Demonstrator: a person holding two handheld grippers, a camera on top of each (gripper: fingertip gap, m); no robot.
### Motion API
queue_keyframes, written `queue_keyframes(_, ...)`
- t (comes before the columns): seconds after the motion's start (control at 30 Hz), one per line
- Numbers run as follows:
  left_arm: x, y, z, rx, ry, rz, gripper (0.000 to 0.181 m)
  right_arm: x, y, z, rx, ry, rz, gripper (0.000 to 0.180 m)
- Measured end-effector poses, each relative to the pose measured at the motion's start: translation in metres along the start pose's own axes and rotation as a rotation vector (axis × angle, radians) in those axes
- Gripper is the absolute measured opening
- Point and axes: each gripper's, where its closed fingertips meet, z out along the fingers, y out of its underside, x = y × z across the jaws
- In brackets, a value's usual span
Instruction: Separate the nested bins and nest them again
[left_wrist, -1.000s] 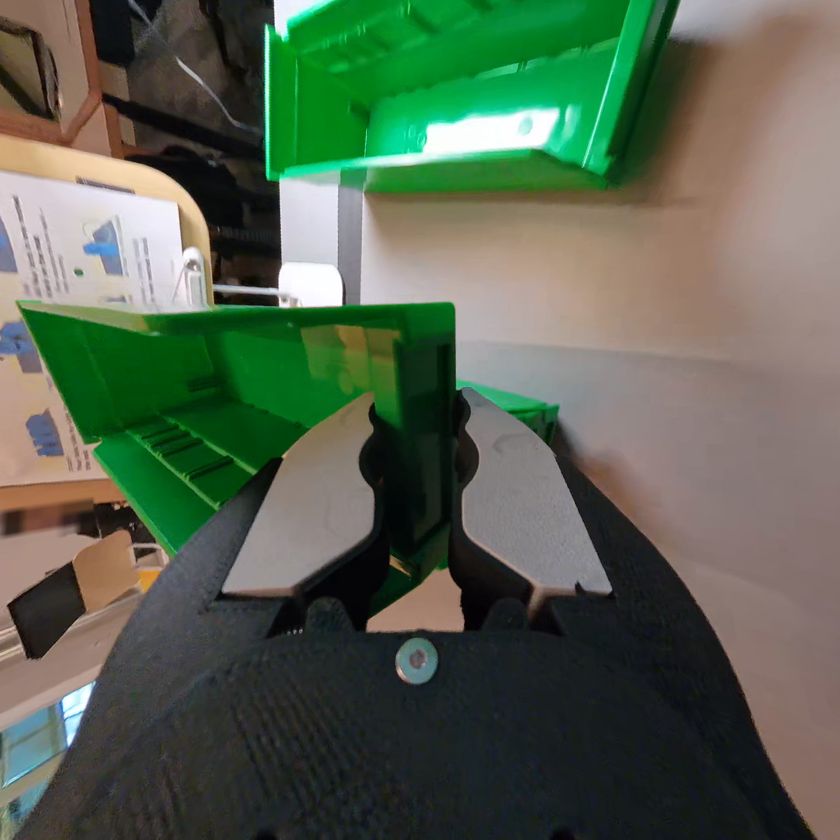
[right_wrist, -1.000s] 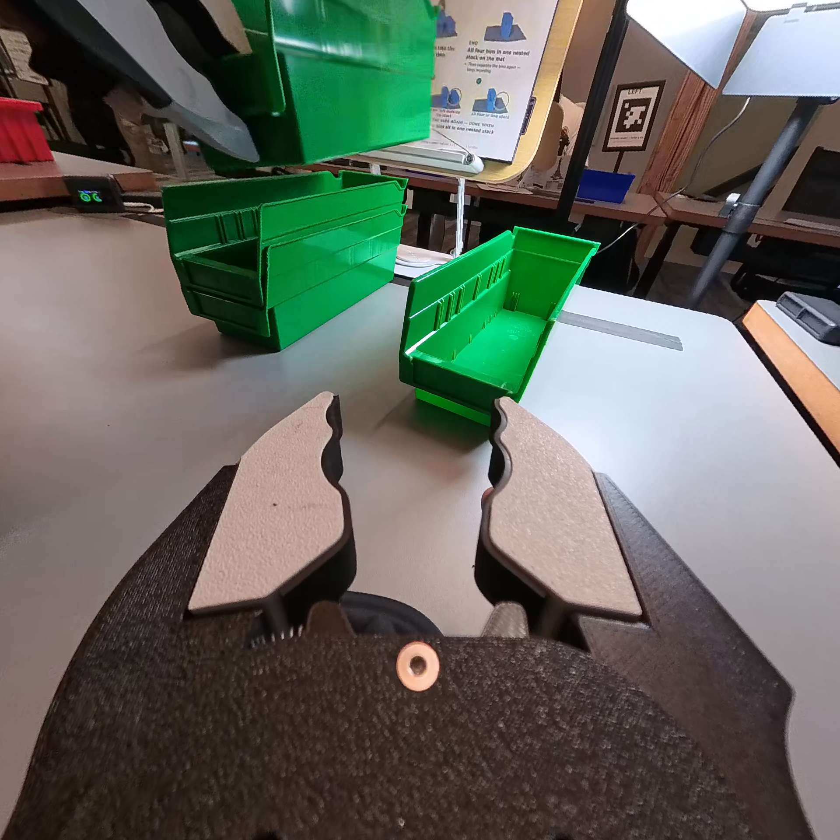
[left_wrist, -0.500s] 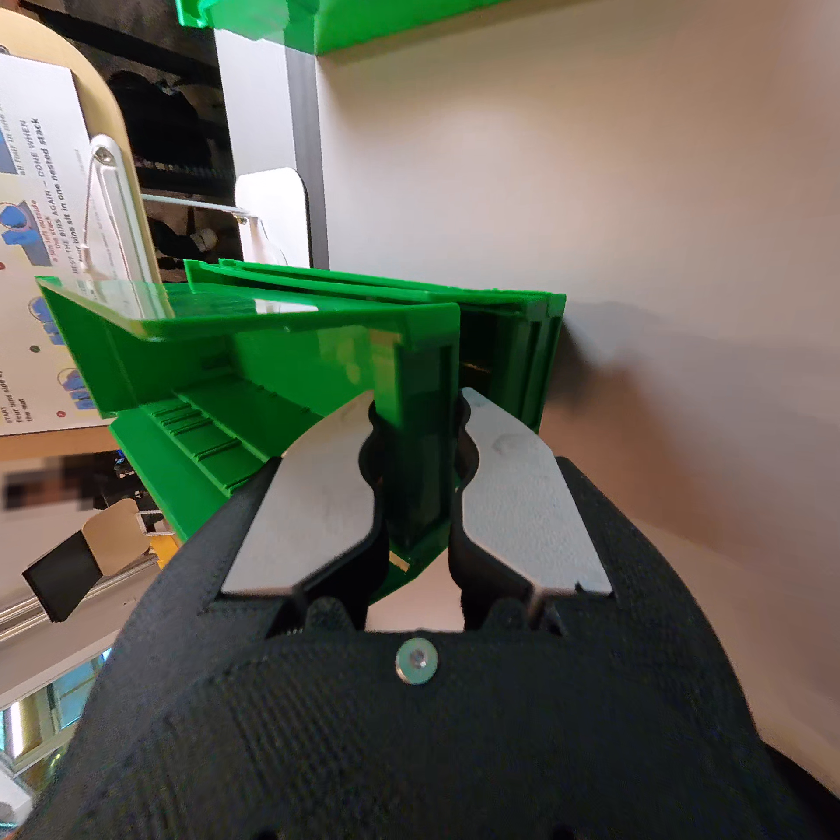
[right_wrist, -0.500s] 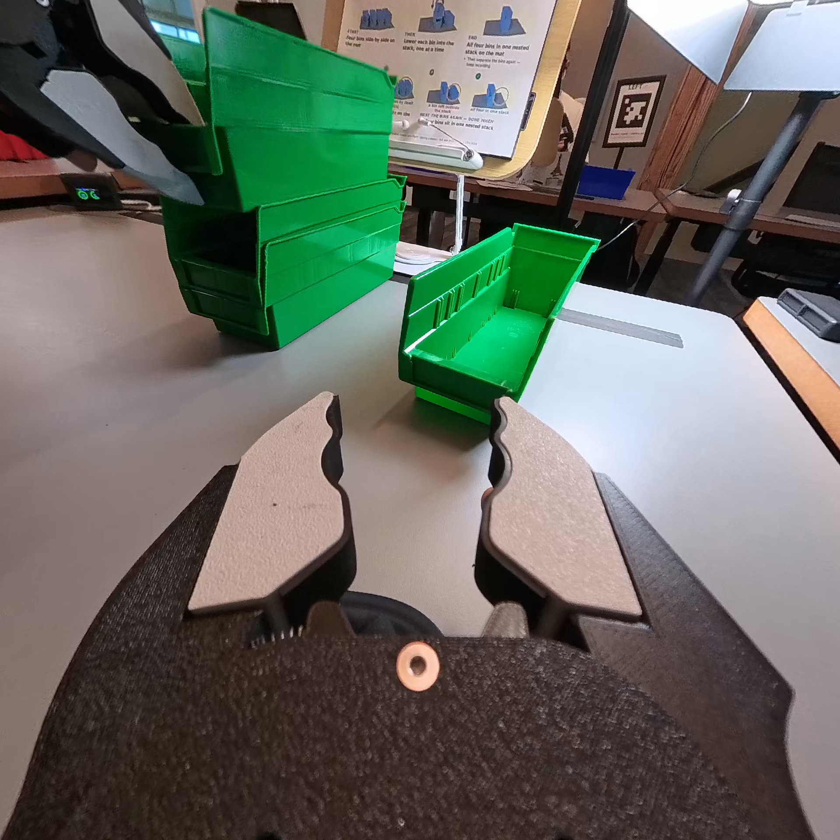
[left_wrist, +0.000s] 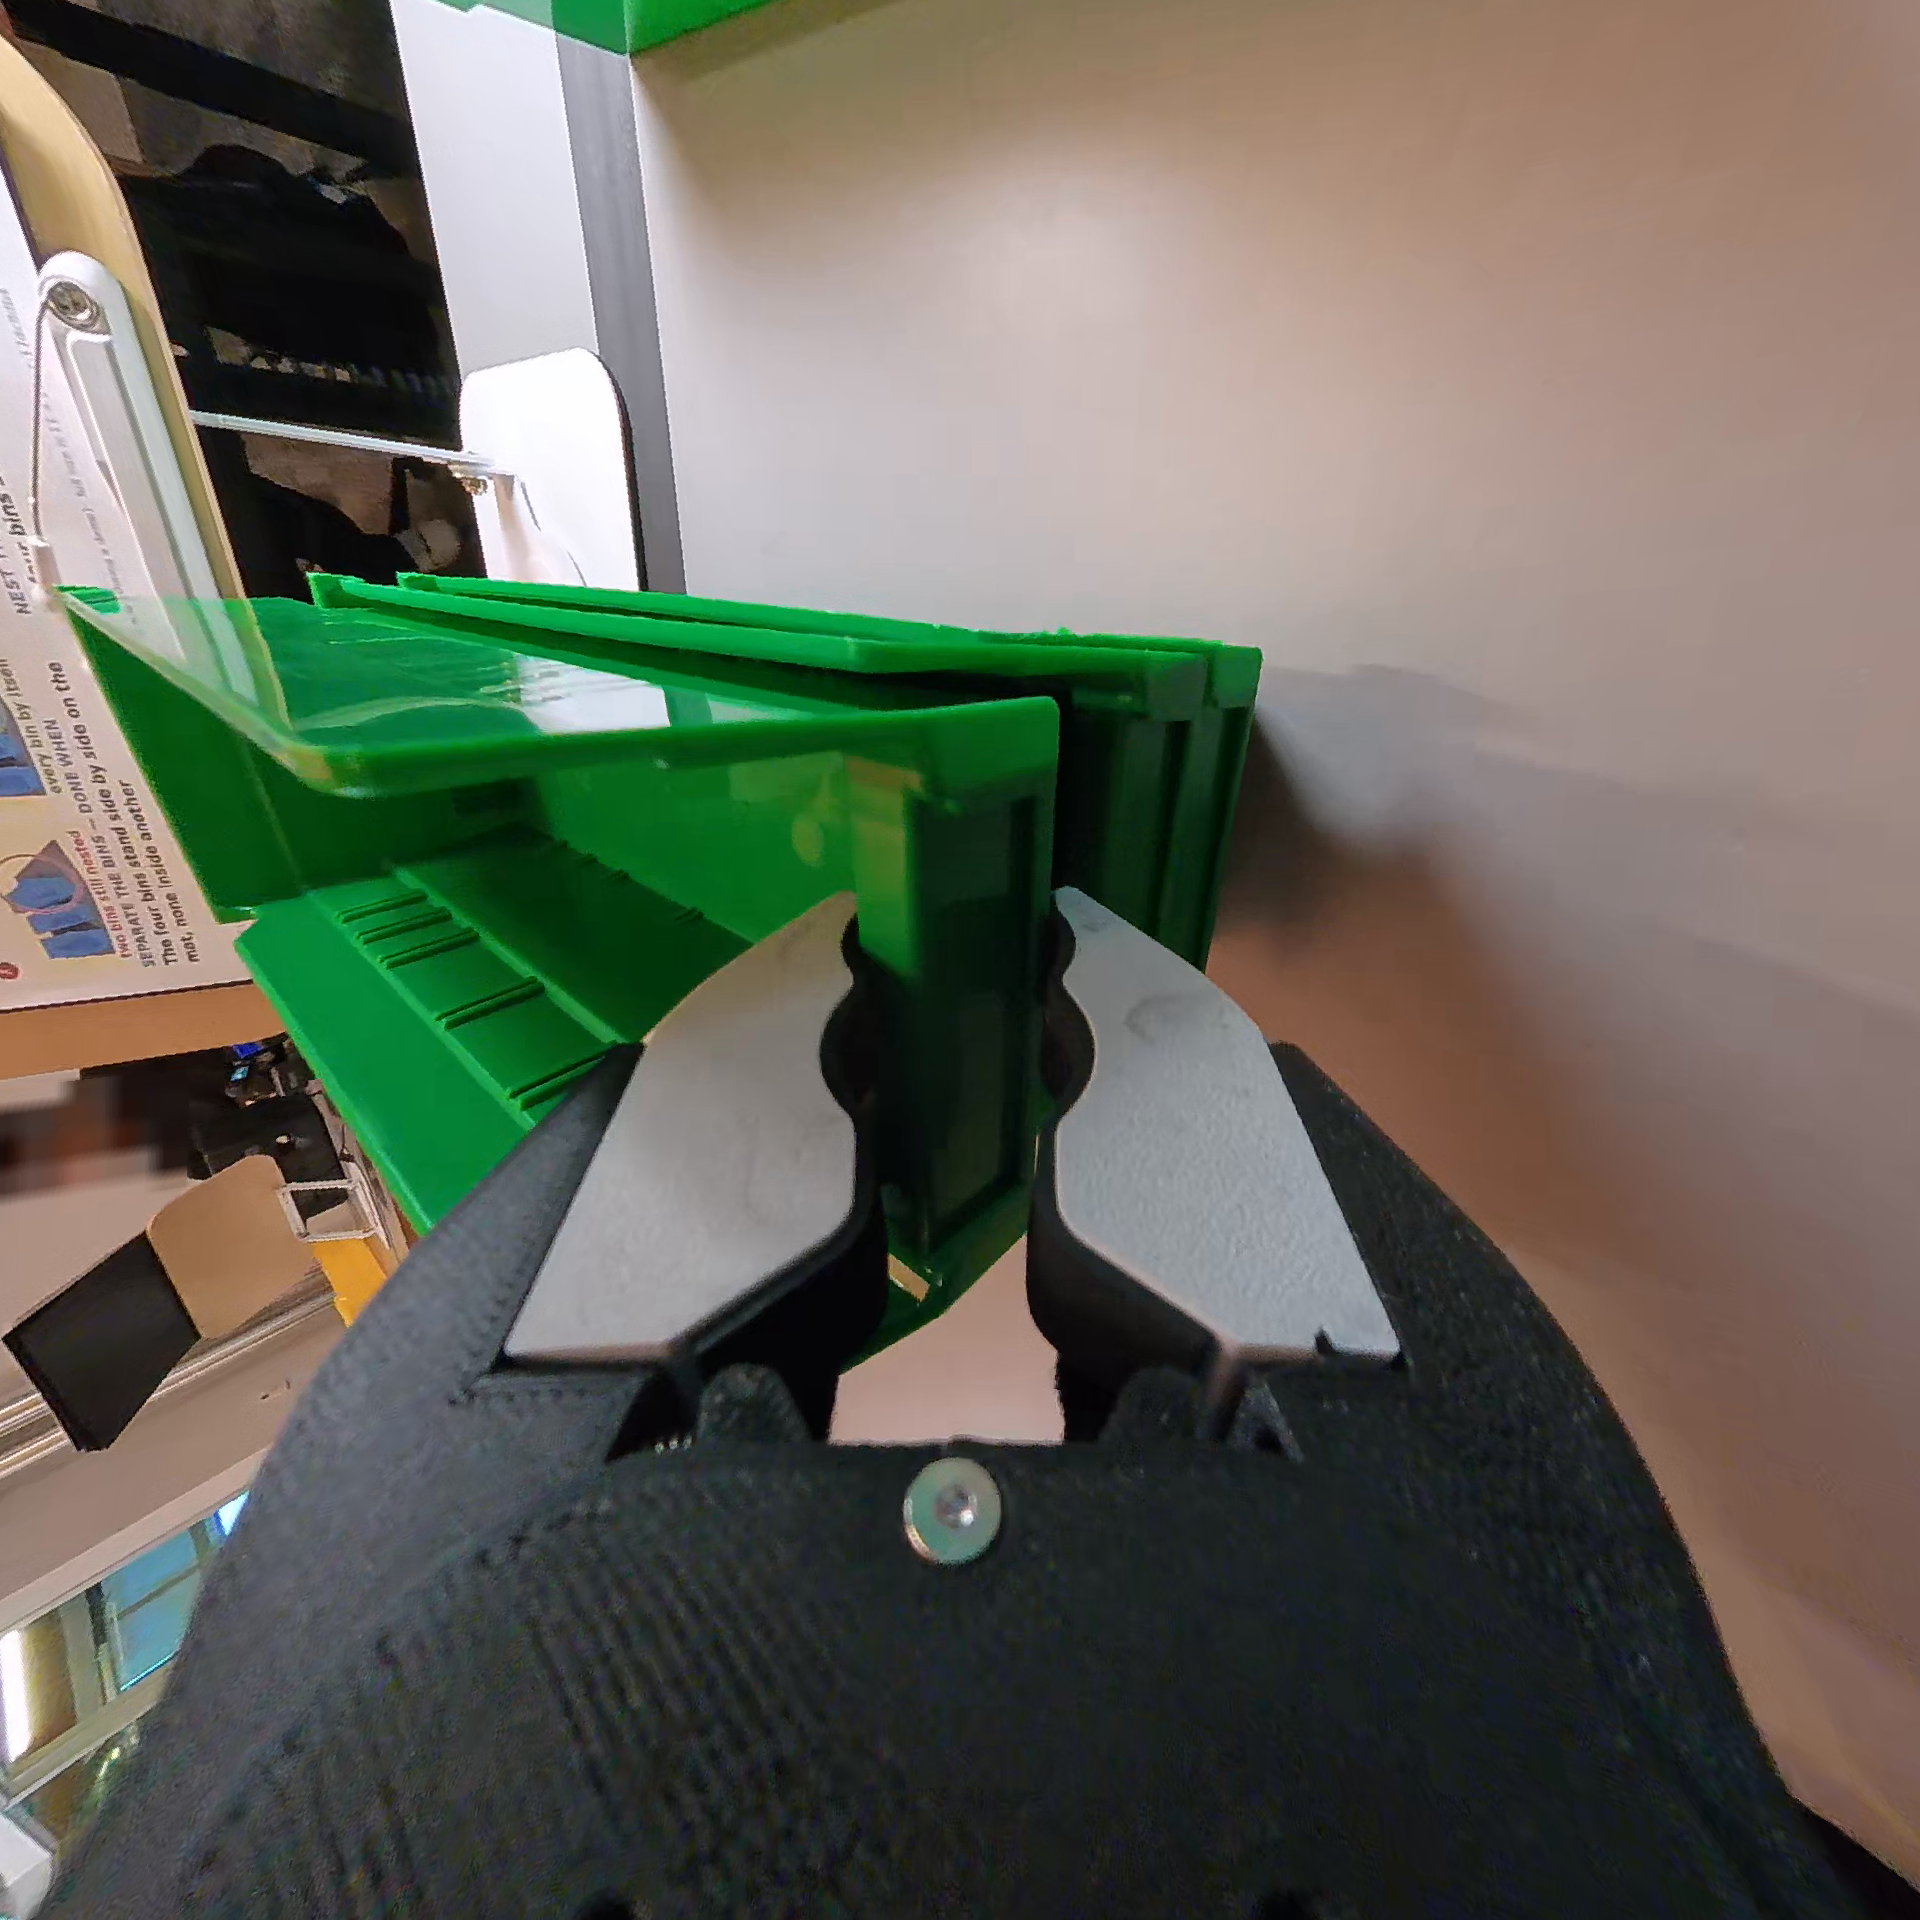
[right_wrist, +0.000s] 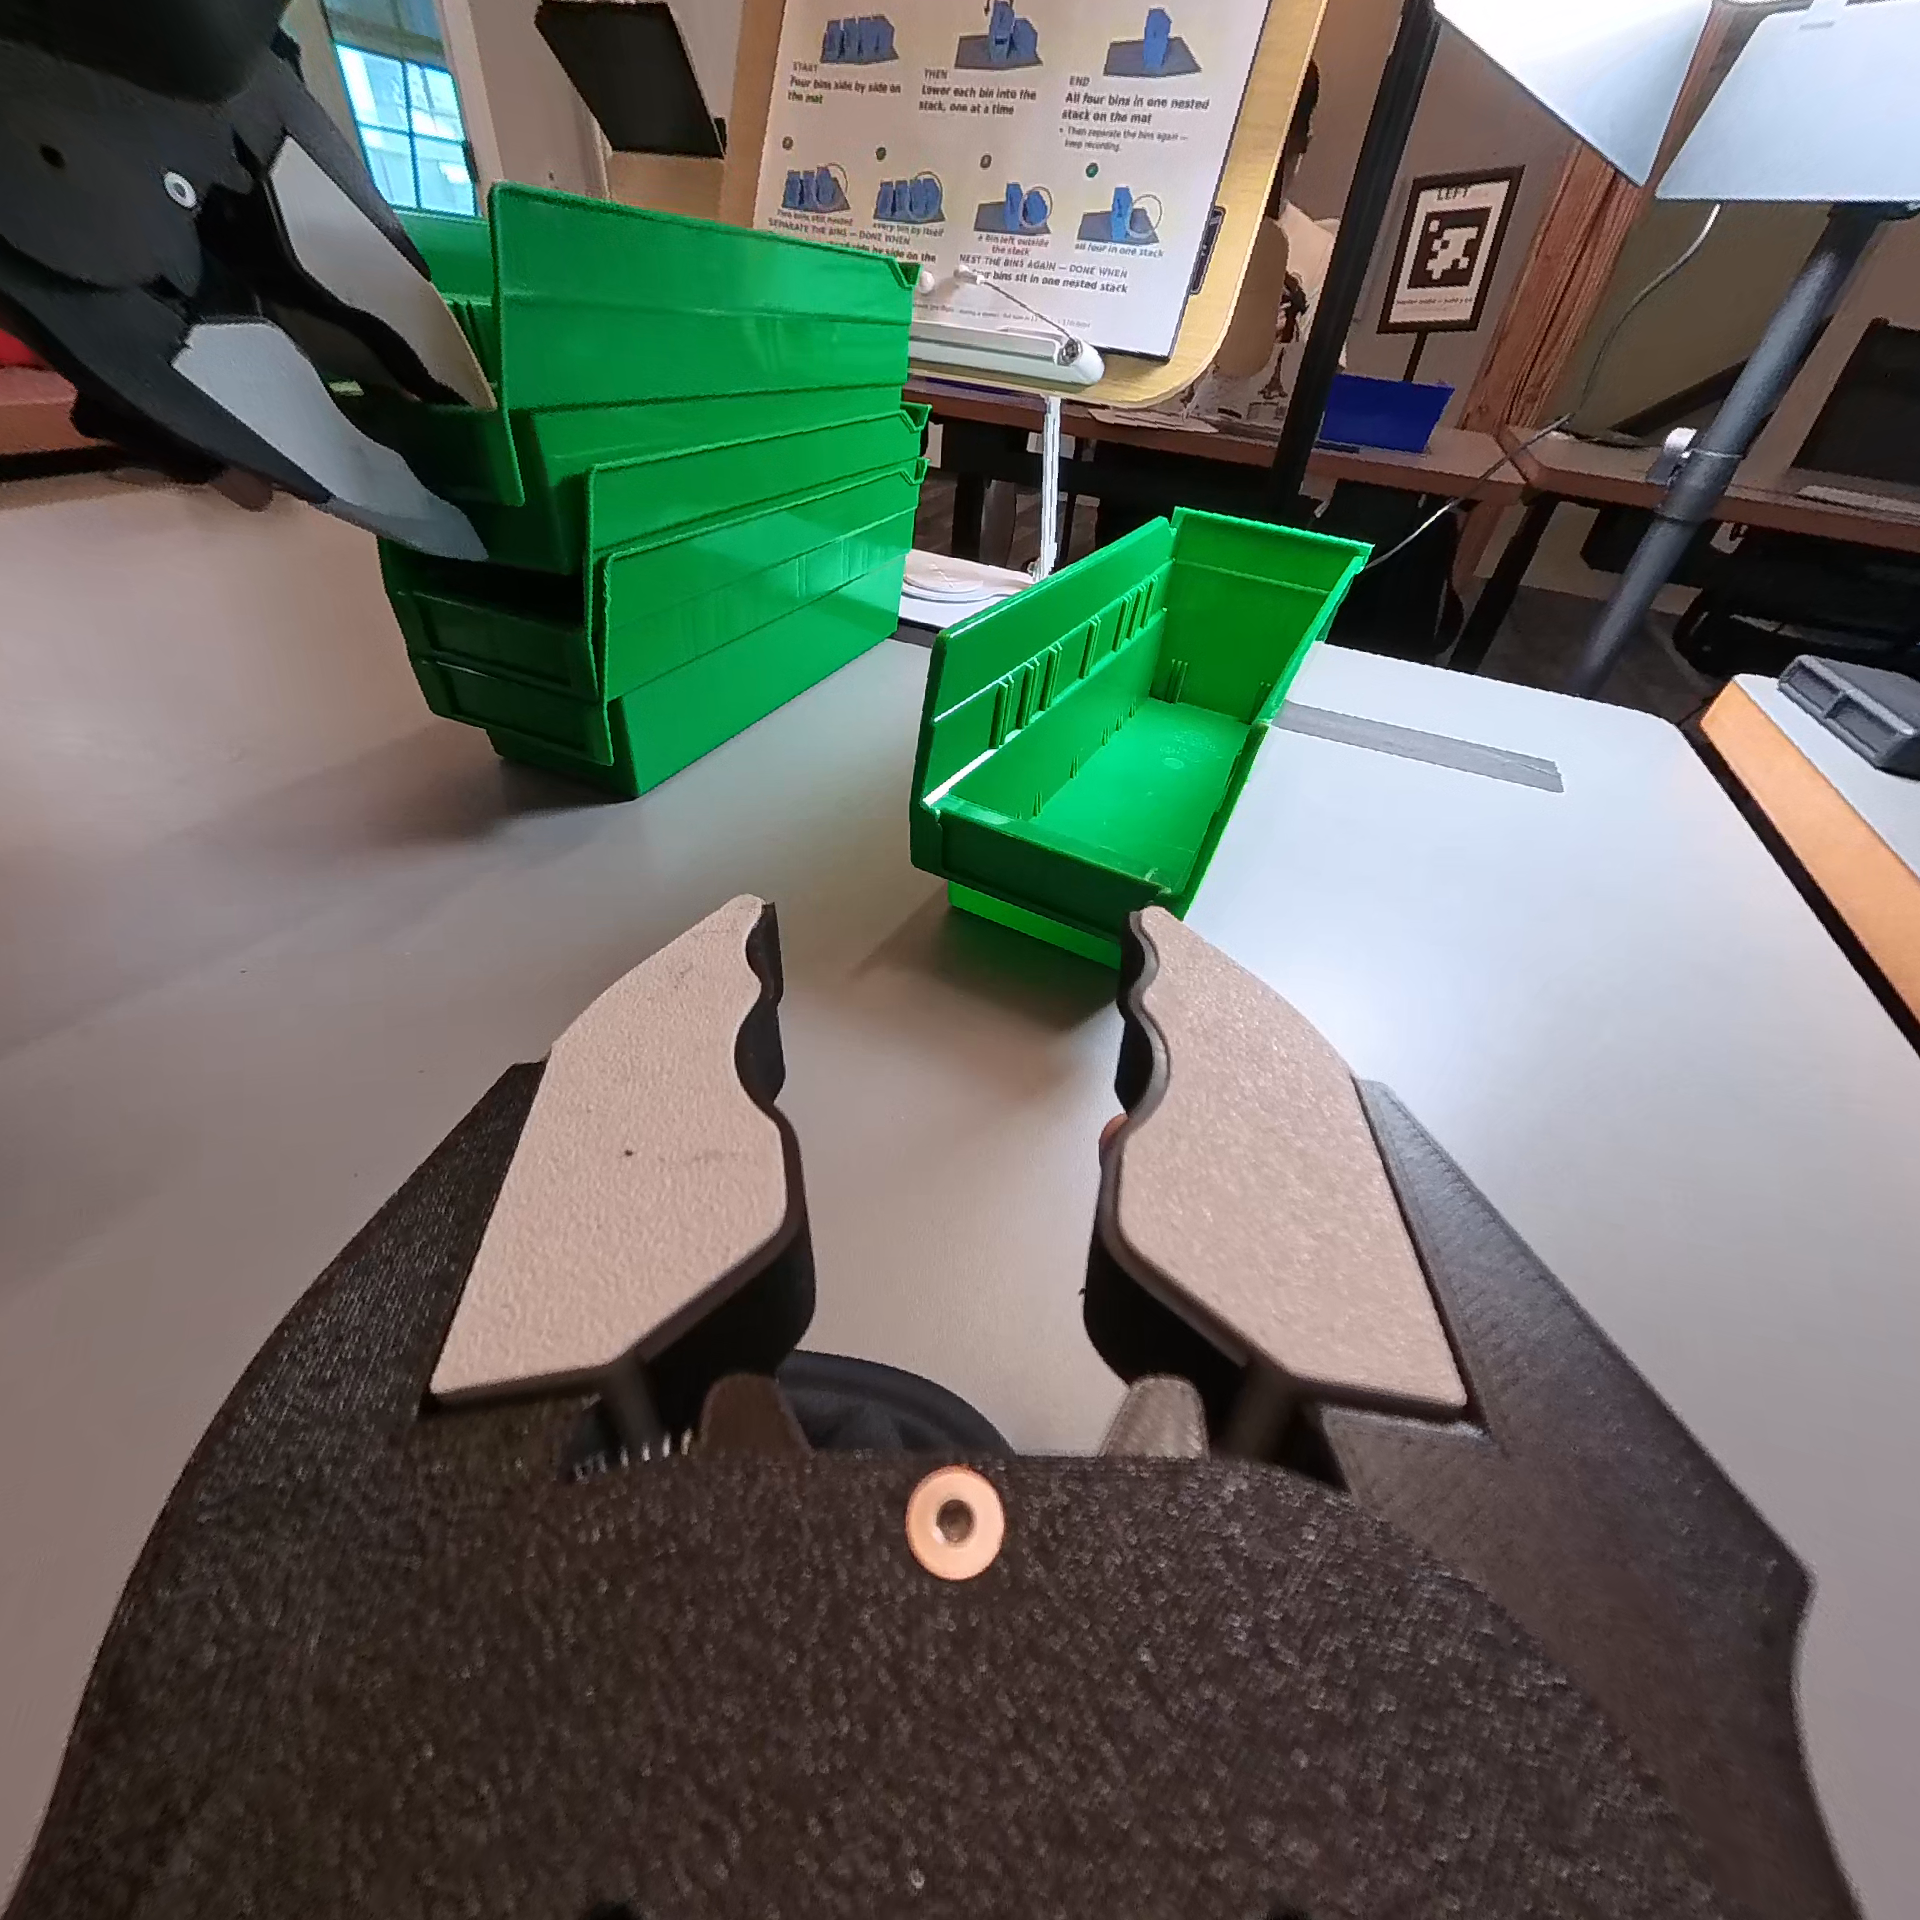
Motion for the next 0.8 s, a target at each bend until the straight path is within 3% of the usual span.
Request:
queue_keyframes(0.03, 0.001, 0.000, 0.001, -0.003, 0.000, 0.003, 0.029, 0.000, 0.000, 0.000, -0.001, 0.000, -0.001, 0.062)
queue_keyframes(0.8, 0.008, 0.003, 0.014, -0.031, 0.034, 0.022, 0.029, 0.000, 0.000, 0.000, -0.001, 0.000, 0.001, 0.061)
